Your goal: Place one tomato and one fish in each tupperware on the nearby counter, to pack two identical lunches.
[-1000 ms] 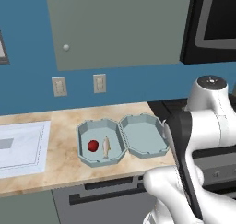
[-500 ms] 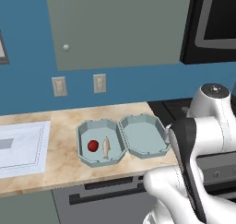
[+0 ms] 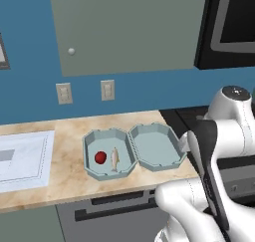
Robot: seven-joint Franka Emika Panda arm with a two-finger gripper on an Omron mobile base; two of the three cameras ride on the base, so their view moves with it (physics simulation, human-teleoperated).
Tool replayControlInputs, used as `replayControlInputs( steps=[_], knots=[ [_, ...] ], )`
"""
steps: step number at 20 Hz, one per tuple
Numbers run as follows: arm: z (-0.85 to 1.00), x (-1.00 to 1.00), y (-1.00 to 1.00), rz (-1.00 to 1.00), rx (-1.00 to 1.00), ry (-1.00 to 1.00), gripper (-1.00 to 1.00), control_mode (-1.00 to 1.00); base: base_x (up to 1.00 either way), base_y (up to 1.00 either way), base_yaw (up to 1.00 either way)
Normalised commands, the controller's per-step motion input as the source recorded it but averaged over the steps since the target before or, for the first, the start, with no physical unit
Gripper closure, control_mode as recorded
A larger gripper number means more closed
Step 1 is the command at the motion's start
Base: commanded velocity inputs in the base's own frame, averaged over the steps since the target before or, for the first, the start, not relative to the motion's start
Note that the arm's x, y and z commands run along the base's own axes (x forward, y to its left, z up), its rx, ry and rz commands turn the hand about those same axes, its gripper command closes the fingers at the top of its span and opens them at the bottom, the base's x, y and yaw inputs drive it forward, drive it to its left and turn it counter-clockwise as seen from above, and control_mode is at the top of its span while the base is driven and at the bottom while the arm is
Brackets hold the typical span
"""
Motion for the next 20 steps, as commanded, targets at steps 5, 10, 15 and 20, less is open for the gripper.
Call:
replayControlInputs(
  steps=[5, 10, 15, 20],
  knots=[
    [-0.29, 0.37, 0.01, 0.11, -0.01, 0.0, 1.0, -1.0, 0.0, 0.0, 0.0],
    [-0.27, 0.46, 0.07, 0.0, -0.02, 0.0, 1.0, -1.0, 0.0, 0.0, 0.0],
    [-0.16, 0.4, 0.0, 0.0, 0.0, 0.0, 1.0, -1.0, 0.0, 0.0, 0.0],
    [-0.12, 0.27, 0.0, 0.0, 0.0, 0.0, 1.0, -1.0, 0.0, 0.0, 0.0]
  ],
)
